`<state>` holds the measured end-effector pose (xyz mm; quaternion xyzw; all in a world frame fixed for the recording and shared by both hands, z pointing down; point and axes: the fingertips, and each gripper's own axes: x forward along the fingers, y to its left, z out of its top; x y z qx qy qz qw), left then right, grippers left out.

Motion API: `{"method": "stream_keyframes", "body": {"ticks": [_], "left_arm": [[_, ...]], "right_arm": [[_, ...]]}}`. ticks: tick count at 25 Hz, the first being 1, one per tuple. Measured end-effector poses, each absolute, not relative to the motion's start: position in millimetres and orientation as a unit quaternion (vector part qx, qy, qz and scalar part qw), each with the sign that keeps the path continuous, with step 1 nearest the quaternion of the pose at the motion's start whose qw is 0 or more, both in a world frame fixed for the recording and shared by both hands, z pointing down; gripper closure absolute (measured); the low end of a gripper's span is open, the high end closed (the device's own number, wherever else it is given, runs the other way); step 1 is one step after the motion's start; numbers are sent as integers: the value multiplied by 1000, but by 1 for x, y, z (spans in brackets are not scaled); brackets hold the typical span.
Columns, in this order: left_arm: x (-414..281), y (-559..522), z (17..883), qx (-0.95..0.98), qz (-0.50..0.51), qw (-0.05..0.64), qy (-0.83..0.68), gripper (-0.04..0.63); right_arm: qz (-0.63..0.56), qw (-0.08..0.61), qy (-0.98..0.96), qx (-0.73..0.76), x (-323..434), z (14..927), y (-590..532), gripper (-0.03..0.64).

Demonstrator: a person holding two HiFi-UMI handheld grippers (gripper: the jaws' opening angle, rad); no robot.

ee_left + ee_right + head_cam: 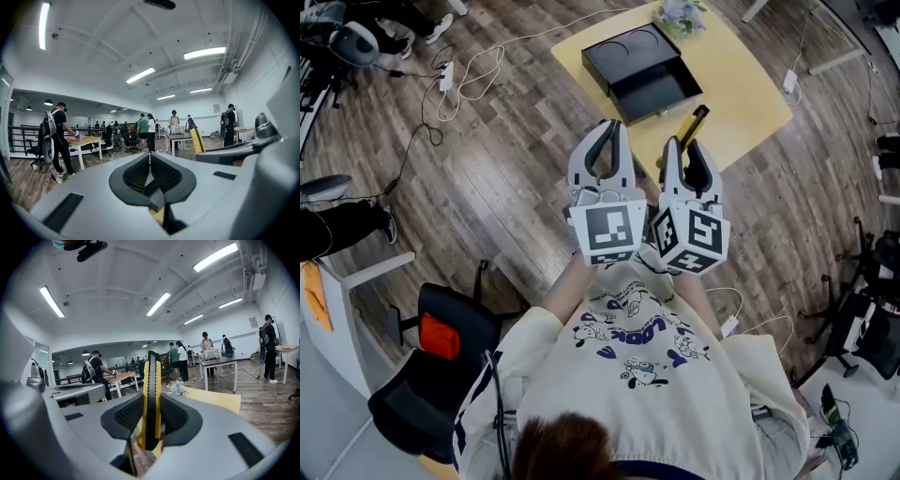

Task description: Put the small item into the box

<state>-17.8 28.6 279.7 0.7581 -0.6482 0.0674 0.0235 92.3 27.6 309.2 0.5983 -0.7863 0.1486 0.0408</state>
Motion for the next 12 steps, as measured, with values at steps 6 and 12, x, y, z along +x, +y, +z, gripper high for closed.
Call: {"method": "stream_keyframes", "body": {"ticks": [6, 12], "left_arm": [[-13, -18, 279, 748, 74, 22, -660, 574], [-11, -46, 283, 740, 78, 26, -667, 574]], "right_arm": [[161, 42, -793, 585, 98, 313, -22, 488], [166, 43, -800, 575, 97, 314, -55, 486]]}}
